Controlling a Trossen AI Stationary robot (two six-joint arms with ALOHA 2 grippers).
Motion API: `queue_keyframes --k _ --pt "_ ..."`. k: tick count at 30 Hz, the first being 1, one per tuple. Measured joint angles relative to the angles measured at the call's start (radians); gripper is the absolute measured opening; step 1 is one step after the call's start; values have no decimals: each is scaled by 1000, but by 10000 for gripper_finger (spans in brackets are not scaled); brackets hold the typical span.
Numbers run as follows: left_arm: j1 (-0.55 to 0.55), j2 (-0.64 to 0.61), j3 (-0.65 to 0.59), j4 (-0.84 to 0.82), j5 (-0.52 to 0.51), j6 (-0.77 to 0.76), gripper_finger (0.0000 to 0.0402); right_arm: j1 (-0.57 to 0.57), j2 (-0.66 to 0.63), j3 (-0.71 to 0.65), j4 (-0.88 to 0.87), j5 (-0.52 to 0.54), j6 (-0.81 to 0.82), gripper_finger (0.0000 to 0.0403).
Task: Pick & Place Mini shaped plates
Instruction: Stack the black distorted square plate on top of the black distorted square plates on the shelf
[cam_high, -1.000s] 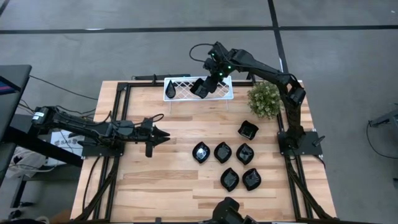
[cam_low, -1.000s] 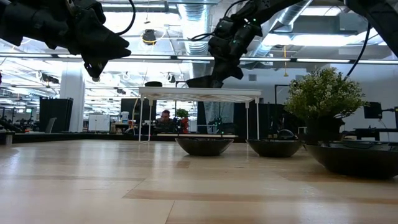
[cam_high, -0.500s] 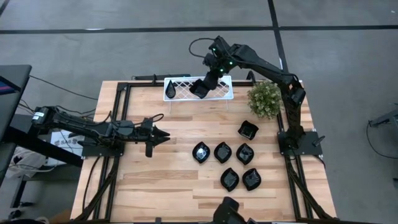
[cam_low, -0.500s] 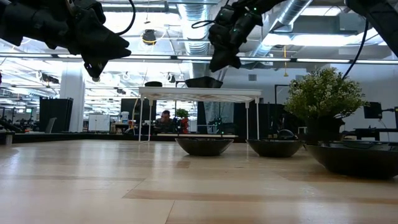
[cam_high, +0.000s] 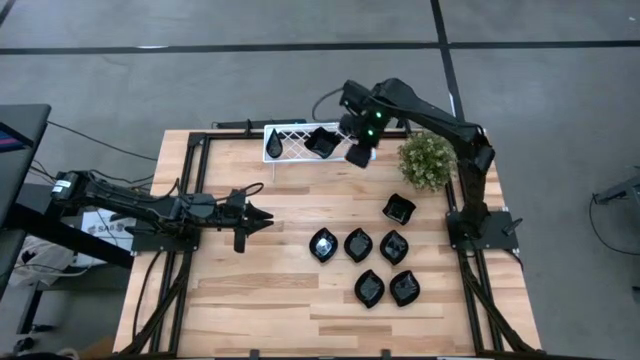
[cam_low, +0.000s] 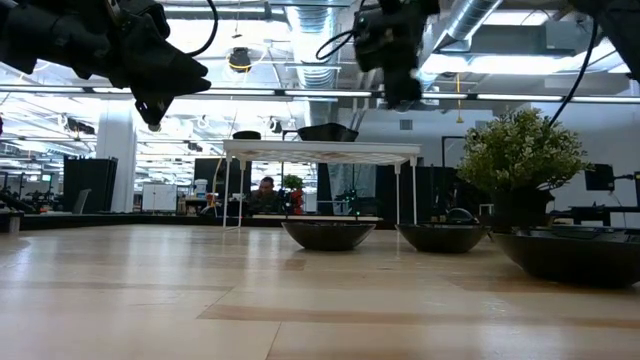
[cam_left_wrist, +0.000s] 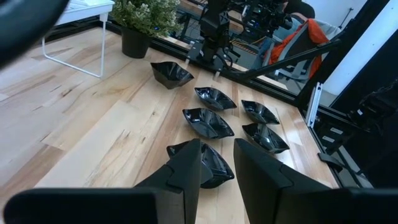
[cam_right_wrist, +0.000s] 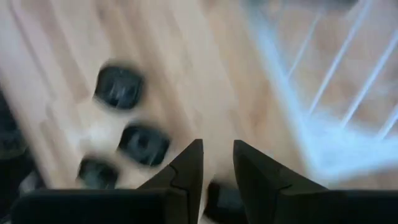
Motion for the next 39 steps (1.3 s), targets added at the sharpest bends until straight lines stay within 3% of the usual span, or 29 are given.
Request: queue_keyframes --k 7,13,19,25,31,39 --pt "0 0 0 0 1 0 97 121 -141 -90 -50 15 57 84" --pt "0 0 0 3 3 -8 97 198 -329 -365 -38 151 207 84" --pt "0 0 0 5 3 -8 97 246 -567 -720 194 150 476 84" --pt "0 0 0 7 3 -10 97 272 -743 -997 421 158 896 84" --pt "0 0 0 15 2 -11 97 320 -780 -1127 438 205 1203 84" --pt "0 0 0 23 0 -11 97 384 -726 -1202 445 262 1392 84"
